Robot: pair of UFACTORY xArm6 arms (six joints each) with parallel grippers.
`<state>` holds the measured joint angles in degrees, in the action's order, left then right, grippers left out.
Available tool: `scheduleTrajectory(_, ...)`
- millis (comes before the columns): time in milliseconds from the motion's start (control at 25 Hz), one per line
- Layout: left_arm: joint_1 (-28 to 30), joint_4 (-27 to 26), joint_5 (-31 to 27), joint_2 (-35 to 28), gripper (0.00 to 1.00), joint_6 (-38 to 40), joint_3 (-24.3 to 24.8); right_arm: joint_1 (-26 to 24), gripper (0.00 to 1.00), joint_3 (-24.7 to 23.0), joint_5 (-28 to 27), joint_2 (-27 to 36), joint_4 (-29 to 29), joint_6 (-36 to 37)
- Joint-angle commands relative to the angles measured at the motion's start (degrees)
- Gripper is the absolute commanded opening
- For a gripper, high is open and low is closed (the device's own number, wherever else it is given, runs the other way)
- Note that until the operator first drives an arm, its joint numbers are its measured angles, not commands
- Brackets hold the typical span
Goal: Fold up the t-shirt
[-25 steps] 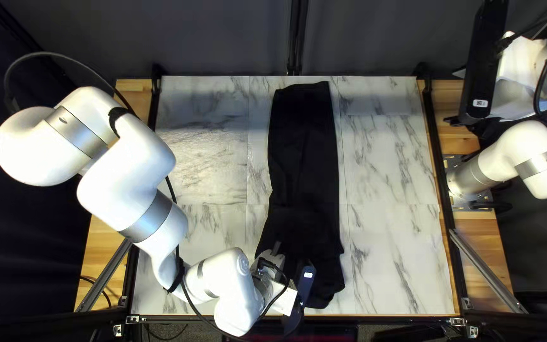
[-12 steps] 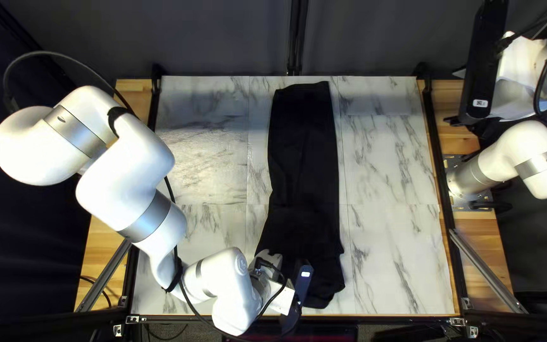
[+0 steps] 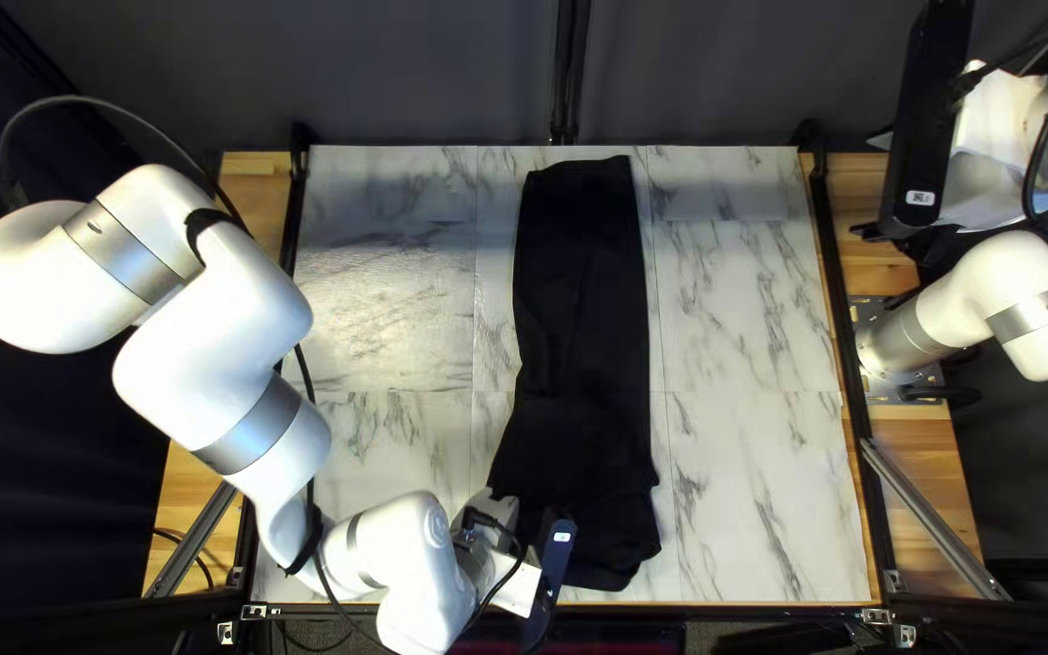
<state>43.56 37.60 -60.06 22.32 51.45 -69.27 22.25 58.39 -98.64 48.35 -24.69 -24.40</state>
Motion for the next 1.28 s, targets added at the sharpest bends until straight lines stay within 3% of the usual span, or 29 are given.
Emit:
scheduleTrajectory(40,1.0,-0.7,-0.7,-0.6,0.00,1.0,0.6,0.0,1.00,0.0,0.0,0.0,0.0,0.0)
scheduleTrajectory(920,4.2,-4.6,-1.4,-1.8,0.00,4.3,2.6,0.0,1.00,0.0,0.0,0.0,0.0,0.0)
scheduleTrajectory(1280,7.7,-6.9,-5.1,0.5,0.00,5.4,-2.7,0.0,1.00,0.0,0.0,0.0,0.0,0.0)
